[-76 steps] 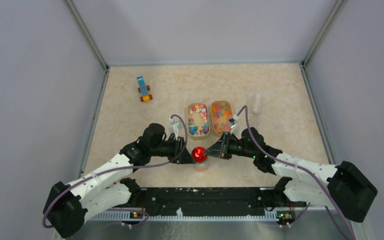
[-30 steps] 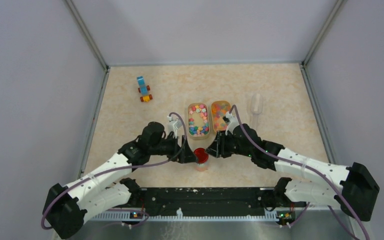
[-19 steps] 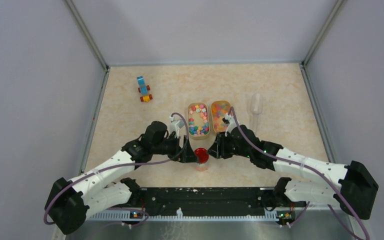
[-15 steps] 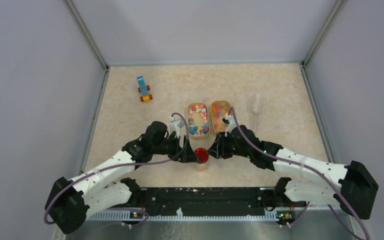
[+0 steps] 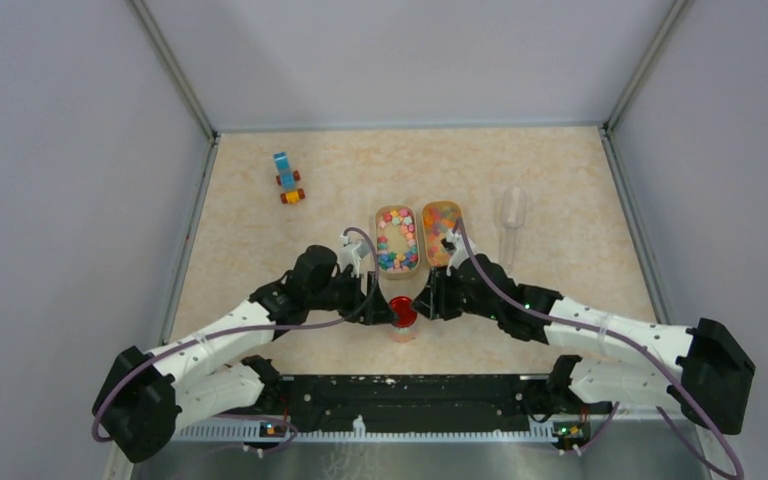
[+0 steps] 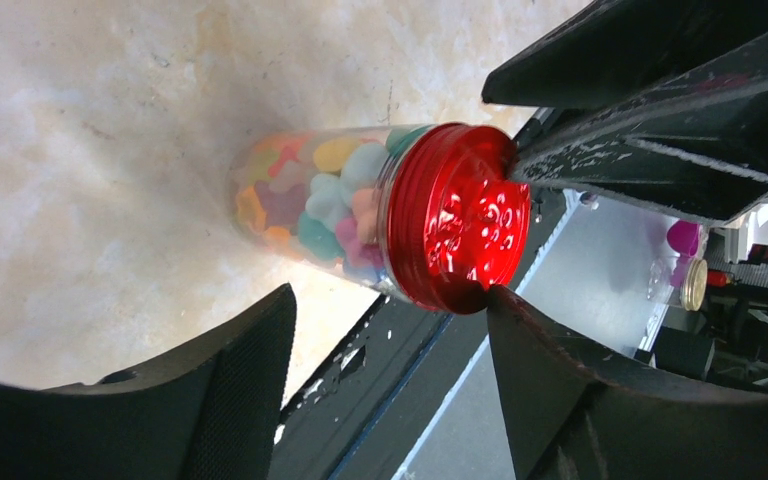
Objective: Pack the candies
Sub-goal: Close the bottle lid on the packing bottle.
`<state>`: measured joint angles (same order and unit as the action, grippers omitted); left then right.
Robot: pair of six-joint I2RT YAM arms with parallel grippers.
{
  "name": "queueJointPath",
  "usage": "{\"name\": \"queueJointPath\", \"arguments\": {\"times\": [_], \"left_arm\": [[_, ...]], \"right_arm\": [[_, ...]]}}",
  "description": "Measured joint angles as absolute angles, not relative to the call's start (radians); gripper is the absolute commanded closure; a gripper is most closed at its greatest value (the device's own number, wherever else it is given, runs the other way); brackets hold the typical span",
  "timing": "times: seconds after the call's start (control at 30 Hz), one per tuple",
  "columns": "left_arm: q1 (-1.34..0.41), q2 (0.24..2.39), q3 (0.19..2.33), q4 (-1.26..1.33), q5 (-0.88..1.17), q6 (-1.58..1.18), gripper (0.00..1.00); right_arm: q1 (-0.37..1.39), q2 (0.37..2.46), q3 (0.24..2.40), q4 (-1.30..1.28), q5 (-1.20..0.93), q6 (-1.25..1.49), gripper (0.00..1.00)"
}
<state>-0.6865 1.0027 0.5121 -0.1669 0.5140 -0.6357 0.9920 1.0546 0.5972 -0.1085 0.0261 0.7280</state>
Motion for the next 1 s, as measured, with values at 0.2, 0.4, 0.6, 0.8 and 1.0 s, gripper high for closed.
{"name": "queueJointPath", "arguments": {"times": [0.2, 0.4, 0.6, 0.8, 1.0], "left_arm": [[-0.685, 1.029, 0.484, -0.059, 0.546, -0.664, 0.38], [-0.682, 1.021, 0.479, -0.038, 0.548, -0.68, 0.53], [-0.68, 1.013, 0.479, -0.032, 0.545, -0.679, 0.49], [-0.68, 1.015, 0.479, -0.033, 0.548, -0.674, 0.47], [-0.681, 1.043, 0.479, -0.013, 0.586, -0.678, 0.42]], "right_arm": [[1.011, 1.064, 0.598, -0.092, 0.046, 0.728, 0.64], [1.019, 1.065, 0.601, -0.092, 0.059, 0.728, 0.64], [1.019, 1.071, 0.617, -0.114, 0.066, 0.721, 0.64], [1.019, 1.07, 0.638, -0.154, 0.084, 0.705, 0.64], [1.019, 1.04, 0.657, -0.226, 0.118, 0.684, 0.64]]}}
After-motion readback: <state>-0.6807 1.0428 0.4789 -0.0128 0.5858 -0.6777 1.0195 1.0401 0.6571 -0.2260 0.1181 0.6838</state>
